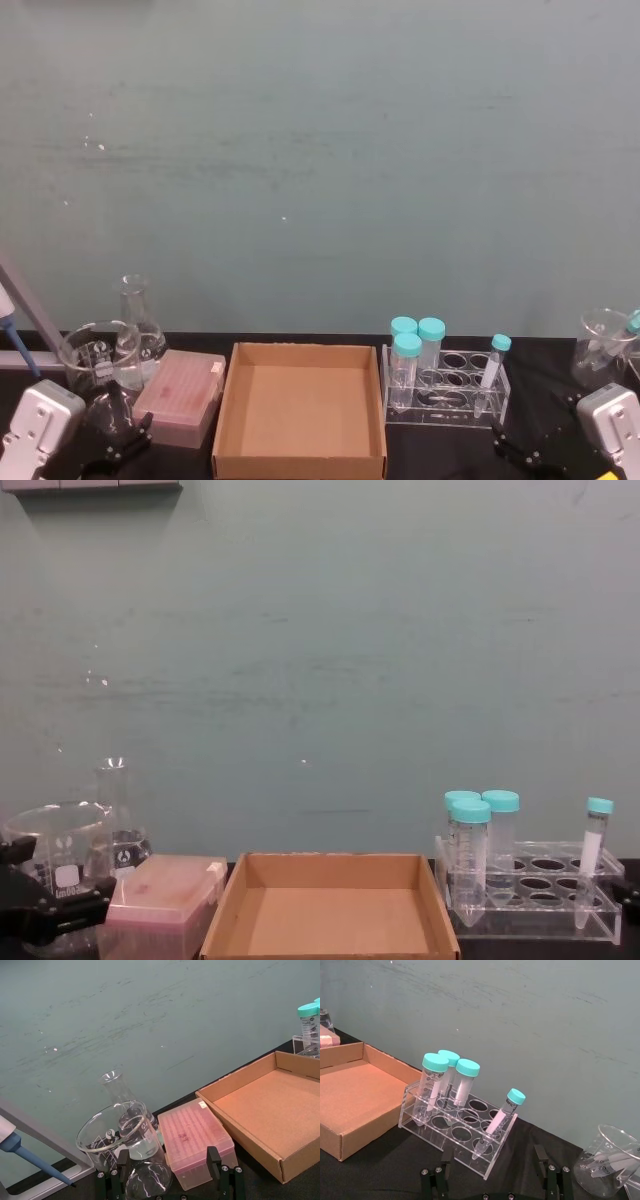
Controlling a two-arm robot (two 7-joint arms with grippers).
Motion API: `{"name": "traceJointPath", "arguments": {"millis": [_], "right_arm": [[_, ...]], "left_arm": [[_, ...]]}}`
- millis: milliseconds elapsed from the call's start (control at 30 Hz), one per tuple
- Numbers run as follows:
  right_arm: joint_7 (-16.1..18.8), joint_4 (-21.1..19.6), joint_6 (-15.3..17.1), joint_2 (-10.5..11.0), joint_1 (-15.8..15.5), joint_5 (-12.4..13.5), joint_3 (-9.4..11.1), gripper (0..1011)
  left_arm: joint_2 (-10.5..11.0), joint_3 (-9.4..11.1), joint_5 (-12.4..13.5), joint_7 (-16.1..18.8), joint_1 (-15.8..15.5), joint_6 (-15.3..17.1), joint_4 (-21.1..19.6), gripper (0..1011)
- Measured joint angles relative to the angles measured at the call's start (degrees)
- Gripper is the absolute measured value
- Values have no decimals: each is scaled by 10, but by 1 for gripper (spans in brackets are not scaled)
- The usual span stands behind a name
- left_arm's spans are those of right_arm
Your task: Use the right hand to move the test tube from the test tube rack into the box.
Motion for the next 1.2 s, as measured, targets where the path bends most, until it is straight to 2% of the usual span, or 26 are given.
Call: {"name": "traceJointPath", "arguments": {"millis": [933,1200], "right_arm": [[1,0,-1,0,0,0,0,1003],[28,27,-15,-20,16,12,15,1003]], "left_arm": [[0,0,0,0,0,0,0,1000],[0,0,0,0,0,0,0,1000]]}}
